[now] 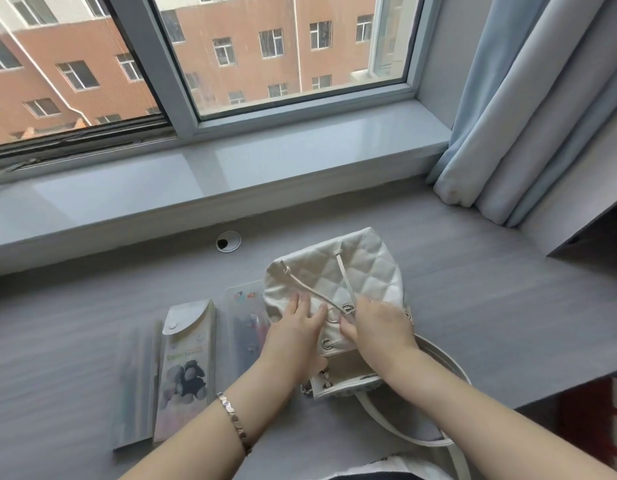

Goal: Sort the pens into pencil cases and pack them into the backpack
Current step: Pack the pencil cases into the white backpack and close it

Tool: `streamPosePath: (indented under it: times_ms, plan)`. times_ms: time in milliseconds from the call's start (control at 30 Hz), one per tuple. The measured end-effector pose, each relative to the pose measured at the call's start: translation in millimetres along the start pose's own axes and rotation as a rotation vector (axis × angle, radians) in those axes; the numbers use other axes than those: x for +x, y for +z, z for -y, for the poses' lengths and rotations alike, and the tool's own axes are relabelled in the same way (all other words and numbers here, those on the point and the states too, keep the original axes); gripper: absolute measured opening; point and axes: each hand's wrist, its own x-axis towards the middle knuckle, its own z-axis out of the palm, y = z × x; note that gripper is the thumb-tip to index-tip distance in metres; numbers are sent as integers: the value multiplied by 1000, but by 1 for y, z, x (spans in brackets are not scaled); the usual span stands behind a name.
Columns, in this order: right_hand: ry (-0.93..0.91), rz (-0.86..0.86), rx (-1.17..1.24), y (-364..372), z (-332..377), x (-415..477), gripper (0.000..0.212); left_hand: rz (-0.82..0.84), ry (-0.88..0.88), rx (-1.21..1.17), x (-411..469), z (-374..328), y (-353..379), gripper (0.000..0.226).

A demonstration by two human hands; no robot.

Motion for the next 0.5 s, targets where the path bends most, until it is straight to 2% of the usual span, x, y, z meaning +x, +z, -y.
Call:
streamPosePath:
  times_ms: [67, 200, 300, 367, 434, 467, 500]
  plan:
    - [-26, 52, 128, -8, 1, 0, 39, 19, -4, -34, 0, 0, 2, 74]
    - [-68, -146, 544, -53, 16, 14, 20, -9, 32, -55, 4, 5, 8, 69]
    - [-118, -257, 791, -95, 32, 34, 22, -23, 62, -53, 6, 9, 16, 71]
    - [-157, -198, 790, -109, 40, 46, 25, -18, 78, -78, 8, 11, 20, 69]
    - [-131, -90, 683, -97, 40, 56, 32, -2, 85, -78, 7, 10, 18, 58]
    - [-83, -48, 610, -87, 37, 59, 41, 1, 69, -80, 5, 10, 15, 52]
    - [-29, -79, 499, -76, 31, 58, 53, 0, 46, -88, 2, 8, 11, 47]
